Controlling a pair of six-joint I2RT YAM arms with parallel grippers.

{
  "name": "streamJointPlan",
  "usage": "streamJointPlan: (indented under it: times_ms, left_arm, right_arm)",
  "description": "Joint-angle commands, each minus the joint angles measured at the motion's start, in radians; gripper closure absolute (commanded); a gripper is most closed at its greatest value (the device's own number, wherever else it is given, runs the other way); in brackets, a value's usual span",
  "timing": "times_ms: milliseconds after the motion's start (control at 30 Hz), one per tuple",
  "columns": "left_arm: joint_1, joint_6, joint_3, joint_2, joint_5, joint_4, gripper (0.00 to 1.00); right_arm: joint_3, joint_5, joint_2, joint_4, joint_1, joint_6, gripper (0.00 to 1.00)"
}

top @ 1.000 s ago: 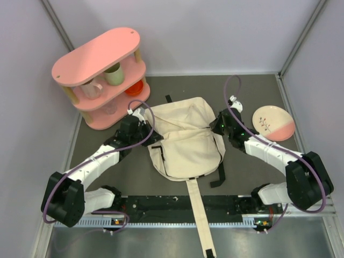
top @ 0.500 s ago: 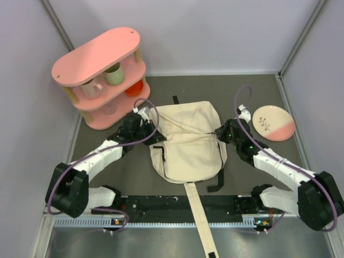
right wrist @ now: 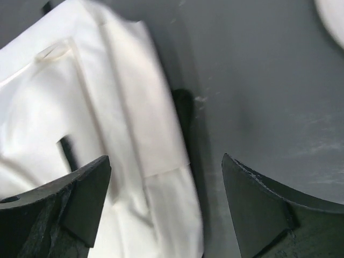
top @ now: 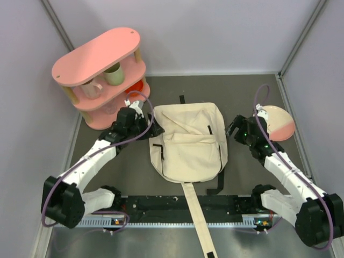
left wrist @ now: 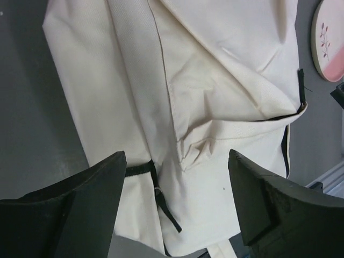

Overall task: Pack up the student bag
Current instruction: Zip the student bag at the center of the board, then pick up the student bag at the center of the board.

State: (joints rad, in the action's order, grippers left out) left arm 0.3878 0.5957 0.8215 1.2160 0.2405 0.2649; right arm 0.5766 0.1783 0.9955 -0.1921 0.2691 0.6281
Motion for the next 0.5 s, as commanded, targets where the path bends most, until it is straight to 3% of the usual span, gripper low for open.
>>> streamJointPlan:
  times_ms: [0, 167, 300, 467]
  left_arm:
    - [-0.003, -0.017, -0.086, -0.122, -0.041, 0.056, 0.18]
    - [-0.001, 0.05, -0.209, -0.18, 0.008, 0.059, 0.14]
    - [-0.001, 0.09, -0.31, -0.243, 0.039, 0.028, 0.14]
    - [-0.001, 0.13, -0.375, -0.292, 0.092, -0.025, 0.12]
  right_arm:
    - [-0.001, -0.302, -0.073, -0.059, -0.002, 0.054, 0.16]
    - [-0.16, -0.369, -0.158, -0.089, -0.002, 0.163, 0.15]
    - [-0.231, -0.425, -0.23, -0.082, -0.002, 0.157, 0.14]
    - [-0.268, -0.49, -0.206, -0.047, -0.002, 0.151, 0.14]
